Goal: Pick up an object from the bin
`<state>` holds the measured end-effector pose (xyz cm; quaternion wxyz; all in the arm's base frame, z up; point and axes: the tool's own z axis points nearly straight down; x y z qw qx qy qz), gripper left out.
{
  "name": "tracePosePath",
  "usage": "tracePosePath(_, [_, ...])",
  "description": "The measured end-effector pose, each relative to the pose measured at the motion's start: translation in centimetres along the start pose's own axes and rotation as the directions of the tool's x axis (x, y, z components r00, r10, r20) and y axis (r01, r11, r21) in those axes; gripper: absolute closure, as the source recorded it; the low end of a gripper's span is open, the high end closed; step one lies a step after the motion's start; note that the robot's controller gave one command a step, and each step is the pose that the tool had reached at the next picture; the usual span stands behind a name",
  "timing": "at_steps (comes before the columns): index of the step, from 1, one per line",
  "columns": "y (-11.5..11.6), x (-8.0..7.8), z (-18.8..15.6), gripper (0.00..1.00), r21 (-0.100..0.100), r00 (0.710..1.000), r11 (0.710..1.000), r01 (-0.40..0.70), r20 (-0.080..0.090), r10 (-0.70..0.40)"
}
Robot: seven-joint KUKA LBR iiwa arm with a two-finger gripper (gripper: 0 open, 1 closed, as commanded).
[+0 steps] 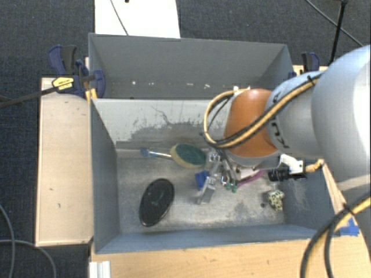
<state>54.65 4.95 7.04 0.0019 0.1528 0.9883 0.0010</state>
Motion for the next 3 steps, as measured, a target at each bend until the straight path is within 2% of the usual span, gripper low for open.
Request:
tracePosePath(1, [-0.1,0.0,0.0,1.00,0.000,1.000,1.000,0.000,-0.001,0.000])
tracePosePath(2, [0.4,-0.7,-12.1,1.00,-0.002,1.000,1.000,0.022,0.006,-0.022])
tracePosePath(3, [-1.1,-3.2,-20.9,1.00,-0.001,0.998,0.998,0.064,0.009,-0.064])
